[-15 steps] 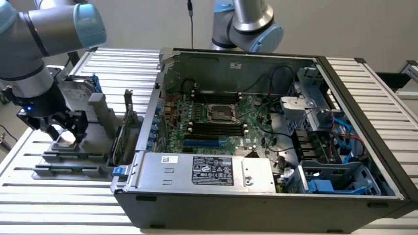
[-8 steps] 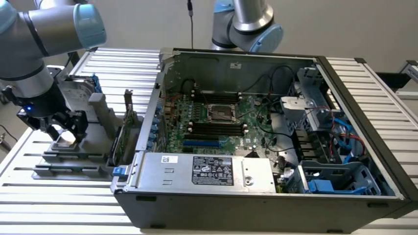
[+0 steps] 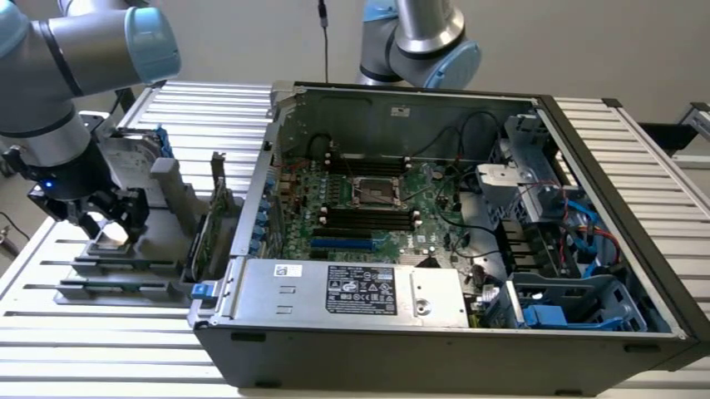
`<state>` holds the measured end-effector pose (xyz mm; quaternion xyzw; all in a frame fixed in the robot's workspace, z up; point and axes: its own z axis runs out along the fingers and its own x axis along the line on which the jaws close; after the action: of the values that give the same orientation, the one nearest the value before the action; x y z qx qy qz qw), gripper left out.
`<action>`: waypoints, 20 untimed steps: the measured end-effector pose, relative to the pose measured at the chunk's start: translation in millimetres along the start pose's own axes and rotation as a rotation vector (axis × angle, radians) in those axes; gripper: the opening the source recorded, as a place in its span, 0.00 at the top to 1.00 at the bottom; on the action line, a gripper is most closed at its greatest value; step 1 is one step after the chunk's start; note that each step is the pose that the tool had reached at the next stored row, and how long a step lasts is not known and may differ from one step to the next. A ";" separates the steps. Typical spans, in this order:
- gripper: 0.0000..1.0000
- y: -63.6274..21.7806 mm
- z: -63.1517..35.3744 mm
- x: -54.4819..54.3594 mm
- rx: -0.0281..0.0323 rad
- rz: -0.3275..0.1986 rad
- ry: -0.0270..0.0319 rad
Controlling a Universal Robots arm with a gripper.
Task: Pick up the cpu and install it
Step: 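Pick up the cpu and move it towards the insertion slot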
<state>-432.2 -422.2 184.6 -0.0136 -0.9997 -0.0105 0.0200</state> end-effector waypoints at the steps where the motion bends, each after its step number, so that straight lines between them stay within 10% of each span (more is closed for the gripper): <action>1: 0.33 -0.1 0.0 0.0 0.0000 0.000 0.0001; 20: 0.45 0.0 -9.9 0.4 0.0000 0.000 0.0004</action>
<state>-432.2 -422.4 194.5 -0.0135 -0.9996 -0.0105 0.0202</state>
